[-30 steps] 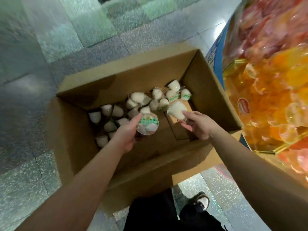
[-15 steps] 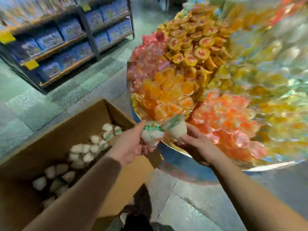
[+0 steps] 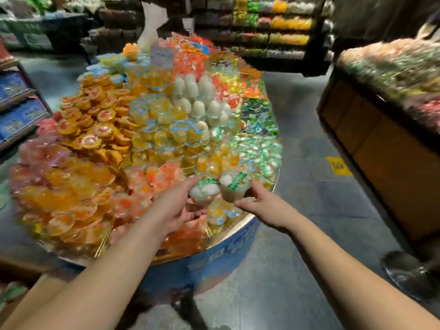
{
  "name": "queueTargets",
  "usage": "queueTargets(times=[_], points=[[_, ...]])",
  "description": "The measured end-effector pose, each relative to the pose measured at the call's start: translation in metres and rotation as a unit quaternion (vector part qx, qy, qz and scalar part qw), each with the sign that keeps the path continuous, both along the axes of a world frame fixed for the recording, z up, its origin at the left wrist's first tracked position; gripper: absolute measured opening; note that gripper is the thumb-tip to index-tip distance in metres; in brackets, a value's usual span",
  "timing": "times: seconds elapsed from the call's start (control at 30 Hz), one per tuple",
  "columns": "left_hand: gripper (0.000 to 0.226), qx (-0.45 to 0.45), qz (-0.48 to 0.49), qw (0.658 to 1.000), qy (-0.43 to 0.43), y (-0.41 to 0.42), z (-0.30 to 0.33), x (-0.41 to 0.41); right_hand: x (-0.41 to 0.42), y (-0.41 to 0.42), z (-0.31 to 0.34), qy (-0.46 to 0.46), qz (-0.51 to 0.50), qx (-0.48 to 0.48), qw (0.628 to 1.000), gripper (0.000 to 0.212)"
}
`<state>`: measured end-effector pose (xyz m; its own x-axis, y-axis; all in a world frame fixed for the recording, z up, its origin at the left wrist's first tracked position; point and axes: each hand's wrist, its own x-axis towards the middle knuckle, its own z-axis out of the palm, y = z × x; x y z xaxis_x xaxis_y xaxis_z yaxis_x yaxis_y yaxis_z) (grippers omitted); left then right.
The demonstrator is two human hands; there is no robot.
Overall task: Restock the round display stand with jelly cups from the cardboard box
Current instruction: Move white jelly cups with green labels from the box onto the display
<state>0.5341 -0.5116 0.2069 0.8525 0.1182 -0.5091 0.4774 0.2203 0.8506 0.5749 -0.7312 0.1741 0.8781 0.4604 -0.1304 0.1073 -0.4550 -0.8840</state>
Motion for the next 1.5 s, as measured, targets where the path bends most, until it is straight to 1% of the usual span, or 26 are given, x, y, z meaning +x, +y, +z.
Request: queueTargets(times=[0.03, 0.07, 0.1, 0.13, 0.17, 0.23, 0.27, 0.33, 0.37, 0.47, 0.57, 0.67, 0.77, 0.83, 0.87, 0.9, 0.97, 1.03, 1.13, 1.2, 1.3, 1.37, 1.43, 1.5], points=[[0.026, -0.004, -0.009, 1.000, -0.002, -0.020, 0.002, 0.010, 0.006, -0.019, -0.001, -0.001, -0.017, -0.018, 1.000, 0.052], [0.023, -0.006, -0.017, 1.000, -0.004, -0.039, 0.004, 0.020, 0.012, -0.036, 0.000, 0.000, -0.030, -0.024, 0.999, 0.062], [0.021, -0.006, -0.026, 1.000, -0.006, -0.056, 0.004, 0.029, 0.018, -0.053, -0.001, 0.013, -0.043, -0.019, 0.999, 0.074], [0.020, -0.003, -0.038, 0.999, -0.005, -0.073, 0.004, 0.039, 0.023, -0.068, -0.002, 0.033, -0.053, -0.008, 0.998, 0.080], [0.019, 0.000, -0.049, 0.999, -0.004, -0.089, 0.002, 0.048, 0.028, -0.082, -0.003, 0.053, -0.067, 0.010, 0.996, 0.076], [0.018, 0.003, -0.068, 0.998, -0.004, -0.116, -0.003, 0.067, 0.036, -0.104, -0.004, 0.095, -0.090, 0.064, 0.989, 0.053], [0.016, 0.005, -0.074, 0.997, -0.003, -0.127, -0.006, 0.078, 0.043, -0.113, -0.008, 0.111, -0.112, 0.090, 0.983, 0.049], [0.014, 0.005, -0.085, 0.996, -0.001, -0.148, -0.014, 0.101, 0.061, -0.131, -0.020, 0.133, -0.155, 0.130, 0.970, 0.060], [0.015, 0.003, -0.090, 0.996, 0.002, -0.157, -0.018, 0.113, 0.073, -0.139, -0.028, 0.145, -0.172, 0.140, 0.964, 0.059], [0.021, -0.001, -0.097, 0.995, 0.015, -0.182, -0.033, 0.156, 0.114, -0.161, -0.043, 0.159, -0.201, 0.129, 0.958, 0.046], [0.017, -0.015, -0.095, 0.995, 0.023, -0.203, -0.049, 0.206, 0.165, -0.184, -0.057, 0.149, -0.210, 0.110, 0.960, 0.035], [0.020, -0.017, -0.094, 0.995, 0.040, -0.221, -0.062, 0.259, 0.220, -0.202, -0.064, 0.171, -0.215, 0.108, 0.955, 0.043], [0.012, -0.026, -0.095, 0.994, 0.055, -0.234, -0.068, 0.301, 0.268, -0.215, -0.069, 0.199, -0.217, 0.136, 0.946, 0.040], [0.010, -0.034, -0.092, 0.993, 0.060, -0.241, -0.070, 0.324, 0.295, -0.221, -0.069, 0.206, -0.219, 0.137, 0.944, 0.044], [0.009, -0.036, -0.085, 0.994, 0.059, -0.243, -0.071, 0.335, 0.309, -0.224, -0.071, 0.214, -0.217, 0.140, 0.942, 0.048], [0.010, -0.041, -0.075, 0.995, 0.058, -0.245, -0.070, 0.344, 0.320, -0.225, -0.074, 0.226, -0.218, 0.149, 0.938, 0.046], [0.012, -0.061, -0.056, 0.995, 0.055, -0.246, -0.072, 0.361, 0.343, -0.226, -0.080, 0.249, -0.212, 0.185, 0.927, 0.031], [0.009, -0.084, -0.038, 0.994, 0.055, -0.242, -0.074, 0.376, 0.367, -0.222, -0.085, 0.264, -0.208, 0.205, 0.919, 0.029], [0.015, -0.078, 0.018, 0.994, 0.079, -0.230, -0.089, 0.403, 0.404, -0.212, -0.092, 0.289, -0.202, 0.216, 0.911, 0.034], [0.022, -0.078, 0.074, 0.990, 0.089, -0.222, -0.102, 0.421, 0.431, -0.204, -0.103, 0.321, -0.200, 0.214, 0.901, 0.044], [0.044, -0.091, 0.147, 0.981, 0.091, -0.209, -0.123, 0.451, 0.469, -0.189, -0.111, 0.353, -0.190, 0.187, 0.897, 0.057], [0.050, -0.105, 0.196, 0.970, 0.093, -0.202, -0.134, 0.469, 0.498, -0.177, -0.117, 0.367, -0.180, 0.162, 0.898, 0.061], [0.042, -0.128, 0.231, 0.960, 0.094, -0.196, -0.142, 0.485, 0.528, -0.165, -0.122, 0.380, -0.162, 0.147, 0.899, 0.060], [0.024, -0.136, 0.253, 0.955, 0.079, -0.193, -0.150, 0.501, 0.559, -0.151, -0.128, 0.385, -0.135, 0.117, 0.905, 0.061]])
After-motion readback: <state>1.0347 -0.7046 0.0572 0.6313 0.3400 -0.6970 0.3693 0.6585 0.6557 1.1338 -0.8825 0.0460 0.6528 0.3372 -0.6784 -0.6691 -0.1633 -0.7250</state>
